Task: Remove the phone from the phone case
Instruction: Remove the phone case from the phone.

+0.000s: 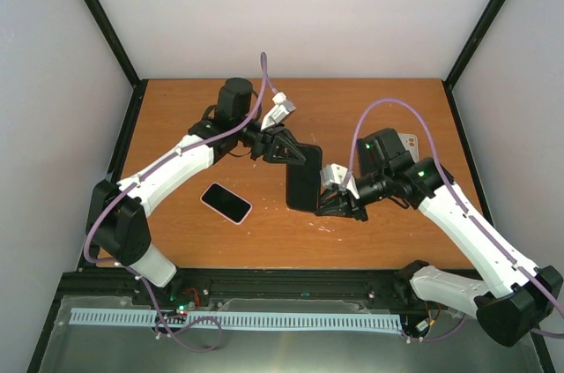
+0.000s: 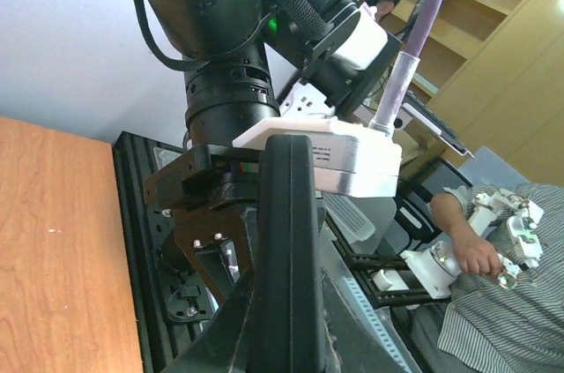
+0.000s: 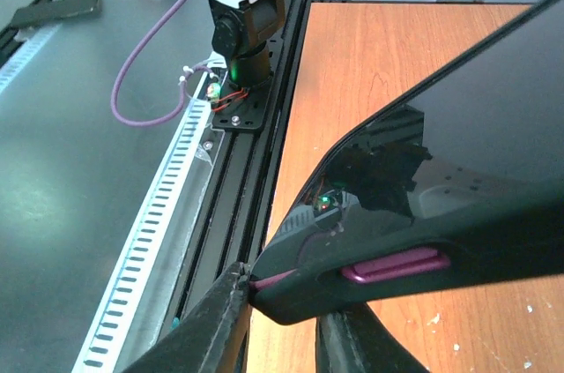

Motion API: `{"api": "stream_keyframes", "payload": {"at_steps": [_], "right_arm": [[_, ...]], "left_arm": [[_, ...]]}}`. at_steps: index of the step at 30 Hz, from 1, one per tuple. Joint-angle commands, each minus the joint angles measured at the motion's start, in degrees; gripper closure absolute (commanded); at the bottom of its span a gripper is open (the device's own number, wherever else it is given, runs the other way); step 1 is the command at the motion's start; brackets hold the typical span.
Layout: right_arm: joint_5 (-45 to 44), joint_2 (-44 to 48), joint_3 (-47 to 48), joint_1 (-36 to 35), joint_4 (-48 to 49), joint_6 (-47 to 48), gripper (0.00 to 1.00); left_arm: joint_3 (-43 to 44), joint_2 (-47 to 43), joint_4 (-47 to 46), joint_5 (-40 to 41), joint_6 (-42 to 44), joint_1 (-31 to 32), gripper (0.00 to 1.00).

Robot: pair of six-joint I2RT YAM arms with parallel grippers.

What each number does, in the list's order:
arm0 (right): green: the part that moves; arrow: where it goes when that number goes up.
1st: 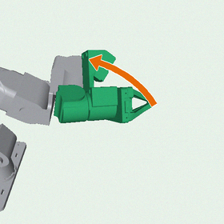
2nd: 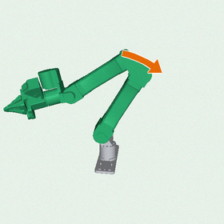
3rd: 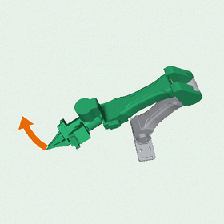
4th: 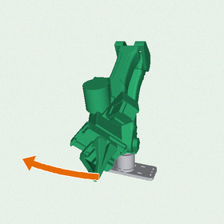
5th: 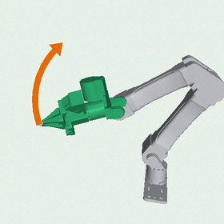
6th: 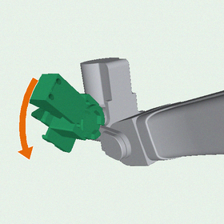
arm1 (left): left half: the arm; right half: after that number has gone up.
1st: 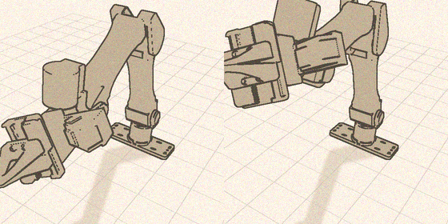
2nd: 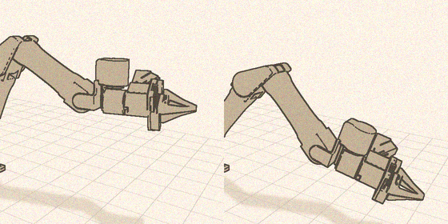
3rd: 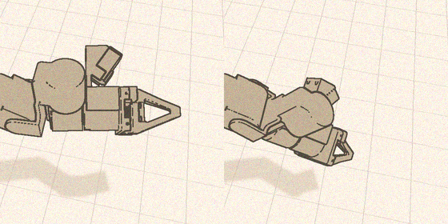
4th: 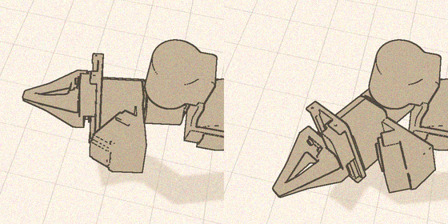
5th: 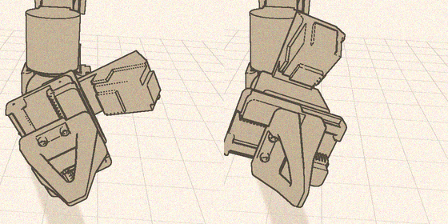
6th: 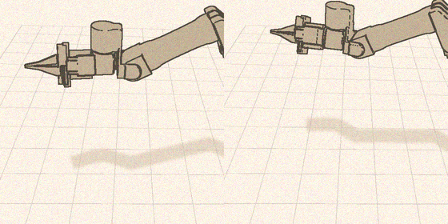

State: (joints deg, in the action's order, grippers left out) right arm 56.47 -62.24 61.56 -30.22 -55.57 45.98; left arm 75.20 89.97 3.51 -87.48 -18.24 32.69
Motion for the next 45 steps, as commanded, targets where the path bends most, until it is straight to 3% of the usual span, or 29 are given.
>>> {"api": "stream_keyframes", "payload": {"at_steps": [1, 10, 29, 45], "right_arm": [[-5.96, 1.88, -1.48, -3.55, 4.19, 2.82, 0.83], [-9.19, 1.93, -1.65, -4.24, 7.33, 4.01, 0.89], [-17.78, -0.93, 5.44, -5.77, 4.01, 13.52, 0.87], [-25.63, -1.28, 2.39, -5.14, 19.88, -3.12, 0.89]], "left_arm": [[3.24, -0.39, -1.16, -2.36, -0.45, 1.4, 1.0], [3.51, 1.26, -1.01, -8.33, -0.81, 3.12, 1.0], [4.86, 3.19, 2.75, -11.39, 1.31, 3.6, 1.0], [5.16, 2.6, 5.15, -12.12, 3.75, 3.83, 1.0]]}}
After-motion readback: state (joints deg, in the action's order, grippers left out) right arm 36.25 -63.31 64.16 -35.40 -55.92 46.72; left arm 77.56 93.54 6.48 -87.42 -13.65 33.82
